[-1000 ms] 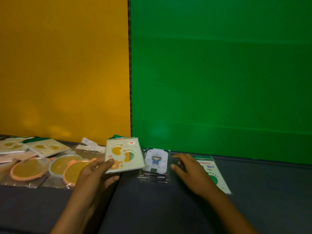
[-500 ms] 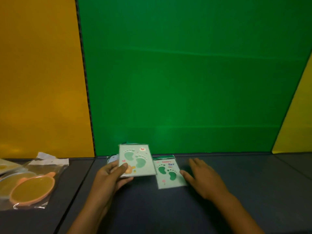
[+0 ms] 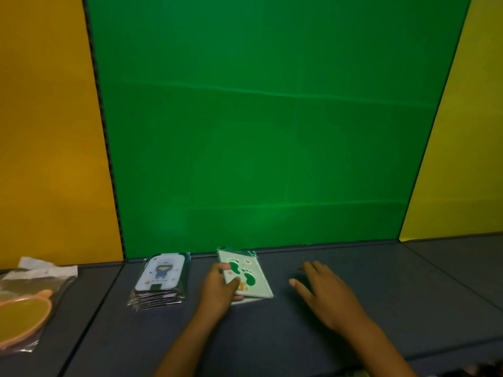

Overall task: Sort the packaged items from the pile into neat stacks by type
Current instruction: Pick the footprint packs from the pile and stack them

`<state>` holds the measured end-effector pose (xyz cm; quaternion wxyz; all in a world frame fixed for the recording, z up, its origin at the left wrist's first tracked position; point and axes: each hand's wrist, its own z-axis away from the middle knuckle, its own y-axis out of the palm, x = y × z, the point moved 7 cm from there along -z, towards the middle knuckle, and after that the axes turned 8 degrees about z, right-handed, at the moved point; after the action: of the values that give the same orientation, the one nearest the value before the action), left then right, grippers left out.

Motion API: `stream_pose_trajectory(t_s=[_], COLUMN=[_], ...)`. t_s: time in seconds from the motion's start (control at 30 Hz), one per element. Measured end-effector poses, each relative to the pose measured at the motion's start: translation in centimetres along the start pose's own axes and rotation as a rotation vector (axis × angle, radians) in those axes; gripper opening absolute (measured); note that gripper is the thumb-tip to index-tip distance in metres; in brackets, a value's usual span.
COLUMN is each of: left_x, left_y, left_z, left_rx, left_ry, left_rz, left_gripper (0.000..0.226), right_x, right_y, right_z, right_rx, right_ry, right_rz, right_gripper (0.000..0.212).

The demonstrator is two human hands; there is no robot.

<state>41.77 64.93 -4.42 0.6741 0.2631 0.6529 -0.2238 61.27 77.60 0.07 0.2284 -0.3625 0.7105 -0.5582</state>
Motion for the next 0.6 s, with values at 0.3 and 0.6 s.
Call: stream_pose_trajectory(t_s=[0.3,0.6], left_x=[-0.2,-0.8], left_y=[1.0,0.8], left_z=[-0.5,0.8], left_rx=[-0.016,0.038], left_ry=[0.285,0.374], left_rz=[-0.946,-1.026], left_gripper=[0.045,0.049], right_x=[1.6,4.3], right_y=[0.4,0.0], right_z=[0.6,0.0], right_rx=[0.006,-0.005], right_ry=[-0.036,-0.07], right_rz=[-0.04,-0.028], right_gripper=[0.052,0.053])
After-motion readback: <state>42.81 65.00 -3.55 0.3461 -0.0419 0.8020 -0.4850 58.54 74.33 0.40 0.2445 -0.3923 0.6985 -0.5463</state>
